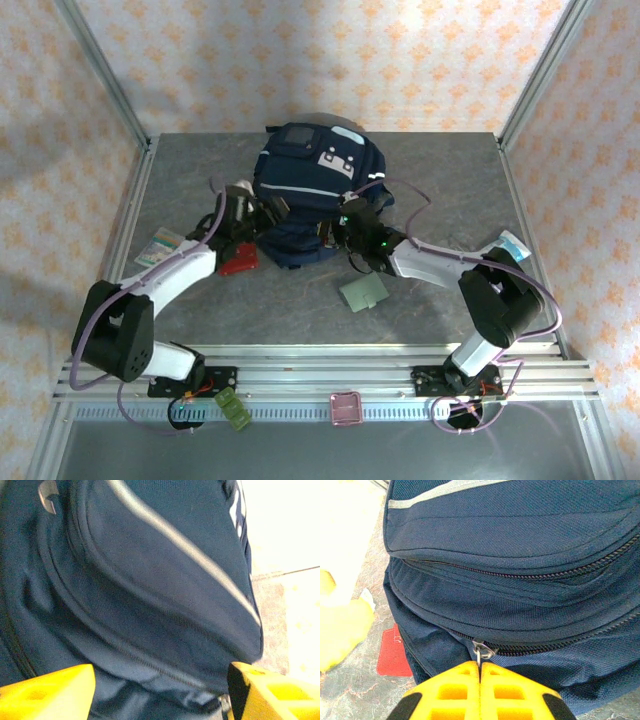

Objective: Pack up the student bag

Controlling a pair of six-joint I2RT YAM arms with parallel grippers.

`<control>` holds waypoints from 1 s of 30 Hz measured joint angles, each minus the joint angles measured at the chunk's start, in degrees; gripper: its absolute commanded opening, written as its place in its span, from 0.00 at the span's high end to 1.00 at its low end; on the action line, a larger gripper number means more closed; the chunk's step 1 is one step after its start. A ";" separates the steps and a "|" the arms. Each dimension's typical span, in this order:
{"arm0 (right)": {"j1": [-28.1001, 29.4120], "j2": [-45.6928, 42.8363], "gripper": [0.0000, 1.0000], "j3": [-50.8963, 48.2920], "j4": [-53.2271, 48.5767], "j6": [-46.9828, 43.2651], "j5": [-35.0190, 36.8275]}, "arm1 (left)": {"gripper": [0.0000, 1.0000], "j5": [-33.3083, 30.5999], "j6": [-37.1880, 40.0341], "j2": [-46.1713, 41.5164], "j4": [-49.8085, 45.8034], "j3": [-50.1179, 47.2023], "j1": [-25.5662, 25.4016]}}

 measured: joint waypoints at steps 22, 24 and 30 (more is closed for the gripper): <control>-0.94 0.98 1.00 -0.13 -0.87 -2.16 1.97 | 1.00 -7.69 -12.02 17.70 7.32 8.79 -6.91; -1.66 0.92 1.00 -0.39 -1.60 -2.56 3.02 | 1.00 -7.06 -12.04 17.42 8.17 8.02 -6.47; -7.80 -0.15 1.00 -2.95 -3.08 -3.02 6.34 | 1.00 -3.63 -12.00 15.06 10.78 4.50 -4.35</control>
